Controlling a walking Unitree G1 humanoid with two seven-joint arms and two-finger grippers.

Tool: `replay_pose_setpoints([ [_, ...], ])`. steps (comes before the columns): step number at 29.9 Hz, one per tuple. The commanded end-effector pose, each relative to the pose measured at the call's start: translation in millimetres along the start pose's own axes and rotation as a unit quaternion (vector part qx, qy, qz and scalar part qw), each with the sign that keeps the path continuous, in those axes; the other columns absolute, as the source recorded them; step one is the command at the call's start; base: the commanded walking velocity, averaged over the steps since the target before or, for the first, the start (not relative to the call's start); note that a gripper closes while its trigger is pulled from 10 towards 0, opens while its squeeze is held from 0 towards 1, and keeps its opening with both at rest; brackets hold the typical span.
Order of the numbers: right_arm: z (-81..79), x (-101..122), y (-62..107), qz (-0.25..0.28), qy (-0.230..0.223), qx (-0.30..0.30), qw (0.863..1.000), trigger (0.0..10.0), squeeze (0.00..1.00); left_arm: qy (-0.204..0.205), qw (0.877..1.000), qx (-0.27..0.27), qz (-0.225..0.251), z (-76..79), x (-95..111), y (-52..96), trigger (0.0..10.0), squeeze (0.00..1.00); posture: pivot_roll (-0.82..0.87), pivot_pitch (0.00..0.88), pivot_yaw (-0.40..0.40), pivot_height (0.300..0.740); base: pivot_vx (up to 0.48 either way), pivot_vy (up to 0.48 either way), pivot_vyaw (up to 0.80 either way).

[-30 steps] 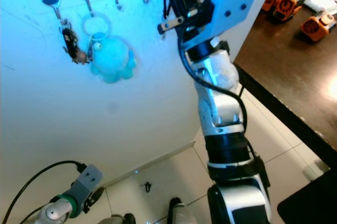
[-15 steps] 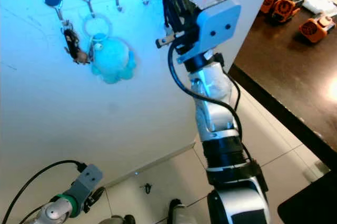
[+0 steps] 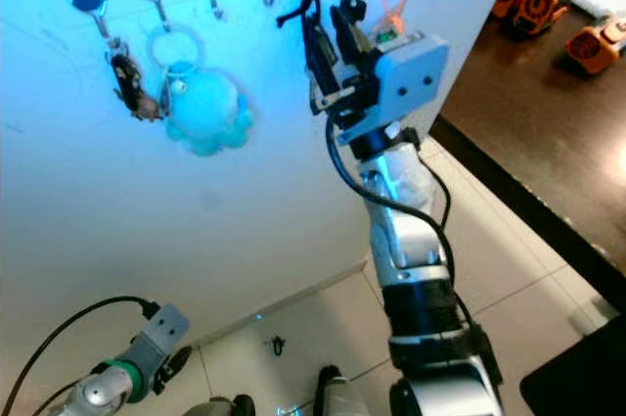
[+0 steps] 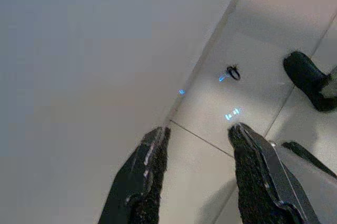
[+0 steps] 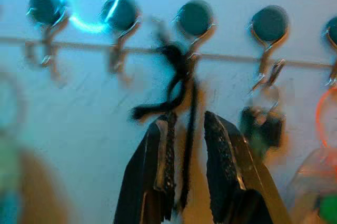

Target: Hang keys on a hook

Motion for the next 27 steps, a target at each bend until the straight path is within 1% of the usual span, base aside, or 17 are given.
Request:
replay_pose_setpoints([
  [1, -11.8, -5, 18.7, -0.019, 0.0, 0.009, 1.0, 10.0, 0.0, 0.004, 1.0, -0.009, -0.025, 7.8, -18, 6.7, 10.0, 0.0, -0.07, 0.174, 0.082, 0.74, 0.0, 0.0, 0.0],
  [5, -17.7, -14, 45.0, -0.045, 0.008, -0.007, 0.999, 10.0, 0.0, -0.002, 0.999, -0.015, -0.03, 9.1, -22, 8.6, 10.0, 0.0, -0.08, 0.18, 0.086, 0.74, 0.0, 0.0, 0.0],
  [9, -16.2, -16, 52.5, -0.05, 0.02, -0.022, 0.998, 10.0, 0.0, -0.004, 0.999, -0.017, -0.031, 9.6, -23, 9.1, 10.0, 0.0, -0.08, 0.181, 0.087, 0.74, 0.0, 0.0, 0.0],
  [12, -13.9, -35, 81.8, -0.096, 0.031, -0.058, 0.993, 10.0, 0.0, -0.01, 0.999, -0.02, -0.033, 10.4, -26, 10.4, 10.0, 0.0, -0.09, 0.183, 0.09, 0.74, 0.0, 0.0, 0.0],
  [13, -13.9, -35, 81.8, -0.096, 0.031, -0.058, 0.993, 10.0, 0.0, -0.01, 0.999, -0.02, -0.033, 10.4, -26, 10.4, 10.0, 0.0, -0.09, 0.183, 0.09, 0.74, 0.0, 0.0, 0.0],
  [14, -10.4, -75, 121.7, -0.187, 0.014, -0.09, 0.978, 10.0, 0.0, -0.012, 0.999, -0.02, -0.035, 10.9, -27, 10.7, 10.0, 0.0, -0.1, 0.18, 0.089, 0.74, 0.0, 0.0, 0.0],
  [15, -8.7, -118, 171.2, -0.29, -0.014, -0.125, 0.949, 10.0, 0.0, -0.015, 0.999, -0.02, -0.039, 11.7, -29, 10.6, 10.0, 0.0, -0.1, 0.177, 0.087, 0.74, 0.0, 0.0, 0.0],
  [16, -8.7, -118, 171.2, -0.29, -0.014, -0.125, 0.949, 10.0, 0.0, -0.015, 0.999, -0.02, -0.039, 11.7, -29, 10.6, 10.0, 0.0, -0.1, 0.177, 0.087, 0.74, 0.0, 0.0, 0.0],
  [17, -10.9, -140, 208.1, -0.357, -0.034, -0.148, 0.922, 10.0, 0.0, -0.016, 0.999, -0.019, -0.041, 12.3, -29, 10.5, 10.0, 0.0, -0.1, 0.176, 0.086, 0.74, 0.0, 0.0, 0.0],
  [18, -10.9, -140, 208.1, -0.357, -0.034, -0.148, 0.922, 10.0, 0.0, -0.016, 0.999, -0.019, -0.041, 12.3, -29, 10.5, 10.0, 0.0, -0.1, 0.176, 0.086, 0.74, 0.0, 0.0, 0.0],
  [20, -13.0, -176, 280.0, -0.481, -0.085, -0.208, 0.847, 10.0, 0.0, -0.007, 0.999, -0.014, -0.051, 13.9, -33, 10.3, 10.0, 0.0, -0.1, 0.17, 0.08, 0.74, 0.0, 0.0, 0.0],
  [22, -13.0, -176, 280.0, -0.481, -0.085, -0.208, 0.847, 10.0, 0.0, -0.007, 0.999, -0.014, -0.051, 13.9, -33, 10.3, 10.0, 0.0, -0.1, 0.17, 0.08, 0.74, 0.0, 0.0, 0.0],
  [23, -16.8, -185, 305.4, -0.521, -0.111, -0.231, 0.814, 10.0, 0.0, 0.001, 0.998, -0.01, -0.056, 14.5, -34, 10.4, 10.0, 0.0, -0.1, 0.167, 0.076, 0.74, 0.0, 0.0, 0.0],
  [24, -16.8, -185, 305.4, -0.521, -0.111, -0.231, 0.814, 10.0, 0.0, 0.001, 0.998, -0.01, -0.056, 14.5, -34, 10.4, 10.0, 0.0, -0.1, 0.167, 0.076, 0.74, 0.0, 0.0, 0.0],
  [25, -22.9, -193, 345.0, -0.583, -0.132, -0.263, 0.757, 10.0, 0.0, 0.017, 0.998, -0.002, -0.067, 13.9, -38, 11.3, 10.0, 0.0, -0.09, 0.164, 0.071, 0.74, 0.0, 0.0, 0.0],
  [26, -27.9, -194, 373.9, -0.625, -0.137, -0.284, 0.714, 10.0, 0.0, 0.03, 0.997, 0.005, -0.078, 13.1, -43, 12.7, 10.0, 0.0, -0.09, 0.162, 0.064, 0.74, 0.0, 0.0, 0.0],
  [27, -27.9, -194, 373.9, -0.625, -0.137, -0.284, 0.714, 10.0, 0.0, 0.03, 0.997, 0.005, -0.078, 13.1, -43, 12.7, 10.0, 0.0, -0.09, 0.162, 0.064, 0.74, 0.0, 0.0, 0.0],
])
Point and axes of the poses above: a point about 5 cm out from each wrist's last joint towards the gripper, its own y axis pointing back from the gripper into the wrist, its own x axis along the axis of the wrist's last joint, z = x × y, the point moved 5 cm from there along -y, pointing out of the wrist towards the gripper, and after that the axes turned 6 degrees about -y, right-handed, at the moved point
